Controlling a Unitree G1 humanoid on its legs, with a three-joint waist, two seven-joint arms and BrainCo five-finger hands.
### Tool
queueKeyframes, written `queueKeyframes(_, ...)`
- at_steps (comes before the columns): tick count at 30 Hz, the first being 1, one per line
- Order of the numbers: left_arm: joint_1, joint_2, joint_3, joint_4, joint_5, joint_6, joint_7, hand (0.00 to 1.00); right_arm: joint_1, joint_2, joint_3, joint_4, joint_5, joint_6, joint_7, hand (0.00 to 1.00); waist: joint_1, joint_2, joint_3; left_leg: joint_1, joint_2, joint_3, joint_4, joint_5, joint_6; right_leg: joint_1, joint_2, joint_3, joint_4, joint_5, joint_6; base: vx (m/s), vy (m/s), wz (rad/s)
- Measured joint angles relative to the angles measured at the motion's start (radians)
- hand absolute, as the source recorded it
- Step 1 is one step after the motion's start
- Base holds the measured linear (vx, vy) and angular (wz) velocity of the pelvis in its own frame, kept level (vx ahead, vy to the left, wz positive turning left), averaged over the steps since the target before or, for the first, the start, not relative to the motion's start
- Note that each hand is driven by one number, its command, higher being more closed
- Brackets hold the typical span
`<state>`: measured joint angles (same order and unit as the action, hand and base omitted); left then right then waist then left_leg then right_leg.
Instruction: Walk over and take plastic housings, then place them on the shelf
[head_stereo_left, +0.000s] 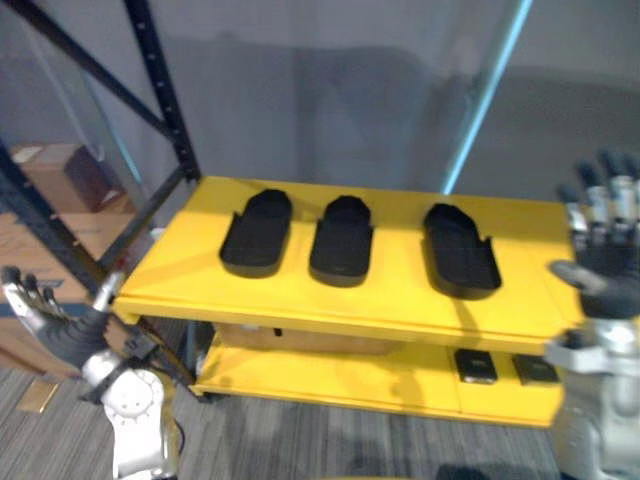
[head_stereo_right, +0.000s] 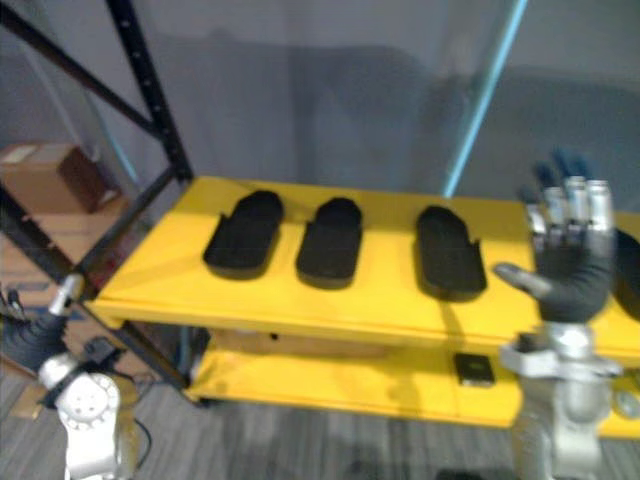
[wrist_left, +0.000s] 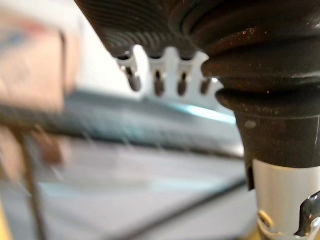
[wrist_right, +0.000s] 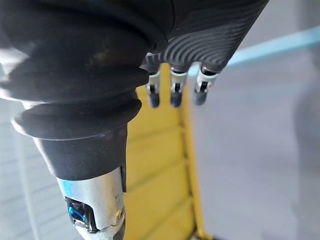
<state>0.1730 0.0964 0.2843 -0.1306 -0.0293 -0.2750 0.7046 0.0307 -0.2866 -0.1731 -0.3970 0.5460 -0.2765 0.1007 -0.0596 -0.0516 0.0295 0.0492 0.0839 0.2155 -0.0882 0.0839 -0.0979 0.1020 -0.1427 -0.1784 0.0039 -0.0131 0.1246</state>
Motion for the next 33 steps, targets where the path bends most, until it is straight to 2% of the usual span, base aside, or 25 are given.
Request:
queueKeyframes(1,0.01,-0.001,-0.002,0.022,0.016,0.003,0.0,0.0,-0.018,0.005,0.024,0.019,-0.013,0.006,-0.02,0.0,0.004,-0.001,0.002,0.0,-0.002,-0.012,0.0,0.001,0.001,0.006,-0.001,-0.012,-0.001,0.0,0.0,-0.02,0.002,0.37)
queueKeyframes(3,0.037,-0.008,-0.011,0.112,0.036,0.005,-0.007,0.0,-0.066,0.019,0.093,0.083,-0.07,0.021,-0.098,0.0,0.034,0.0,0.003,-0.011,-0.008,-0.02,-0.001,0.004,0.003,0.005,-0.007,-0.026,0.001,-0.002,0.001,-0.05,0.02,0.26)
queueKeyframes(6,0.056,-0.013,-0.023,0.251,0.049,0.004,-0.032,0.0,-0.121,0.031,0.161,0.168,-0.122,0.043,-0.183,0.0,0.05,-0.001,0.022,-0.02,-0.019,-0.051,-0.002,0.014,0.008,0.006,-0.018,-0.06,0.017,-0.014,0.004,-0.06,0.024,0.28)
queueKeyframes(8,0.066,-0.022,-0.03,0.329,0.053,-0.001,-0.063,0.0,-0.149,0.044,0.193,0.204,-0.158,0.051,-0.223,0.0,0.057,-0.002,0.033,-0.021,-0.025,-0.067,-0.002,0.019,0.011,0.006,-0.025,-0.07,0.026,-0.03,0.0,-0.07,0.037,0.2)
queueKeyframes(9,0.066,-0.026,-0.045,0.401,0.071,-0.001,-0.085,0.0,-0.174,0.051,0.223,0.235,-0.18,0.06,-0.25,0.0,0.072,-0.003,0.038,-0.023,-0.027,-0.067,-0.002,0.022,0.012,0.003,-0.028,-0.073,0.032,-0.031,0.001,-0.06,0.034,0.14)
queueKeyframes(13,0.073,-0.025,-0.109,0.528,0.079,-0.003,-0.136,0.0,-0.244,0.075,0.287,0.315,-0.223,0.089,-0.321,0.0,0.087,-0.009,0.042,-0.039,-0.027,-0.096,-0.002,0.033,0.018,0.003,-0.032,-0.099,0.031,-0.03,0.0,-0.02,0.008,0.2)
queueKeyframes(14,0.074,-0.023,-0.138,0.582,0.081,-0.006,-0.153,0.0,-0.267,0.08,0.308,0.356,-0.242,0.09,-0.353,0.0,0.102,-0.013,0.043,-0.041,-0.026,-0.099,-0.002,0.034,0.017,0.004,-0.032,-0.101,0.028,-0.029,0.001,0.0,-0.001,0.06)
queueKeyframes(18,0.102,-0.026,-0.157,0.722,0.085,-0.017,-0.168,0.0,-0.329,0.128,0.341,0.47,-0.252,0.099,-0.432,0.0,0.127,-0.028,0.052,-0.049,-0.023,-0.122,-0.001,0.041,0.017,0.02,-0.027,-0.124,0.01,-0.018,0.006,0.01,-0.011,0.15)
queueKeyframes(21,0.117,-0.028,-0.154,0.757,0.087,-0.042,-0.168,0.0,-0.362,0.149,0.36,0.529,-0.281,0.099,-0.467,0.0,0.151,-0.027,0.054,-0.047,-0.02,-0.123,-0.001,0.043,0.016,0.029,-0.021,-0.125,0.001,-0.007,0.004,0.01,-0.007,0.02)
queueKeyframes(24,0.129,-0.028,-0.158,0.763,0.088,-0.09,-0.169,0.0,-0.409,0.19,0.402,0.58,-0.308,0.099,-0.52,0.0,0.163,-0.022,0.058,-0.044,-0.013,-0.131,-0.001,0.046,0.012,0.039,-0.013,-0.129,-0.003,-0.005,0.001,-0.01,-0.025,0.06)
queueKeyframes(28,0.124,-0.028,-0.184,0.763,0.088,-0.095,-0.178,0.0,-0.448,0.209,0.423,0.621,-0.326,0.1,-0.566,0.0,0.166,-0.011,0.075,-0.048,-0.01,-0.152,-0.001,0.051,0.009,0.042,-0.009,-0.152,-0.003,-0.011,-0.006,-0.05,-0.023,0.11)
queueKeyframes(33,0.122,-0.027,-0.19,0.779,0.087,-0.114,-0.199,0.0,-0.472,0.246,0.423,0.698,-0.336,0.1,-0.672,0.0,0.189,-0.02,0.098,-0.052,-0.004,-0.16,-0.001,0.048,0.003,0.041,-0.003,-0.155,-0.002,-0.016,-0.012,-0.05,-0.013,0.04)
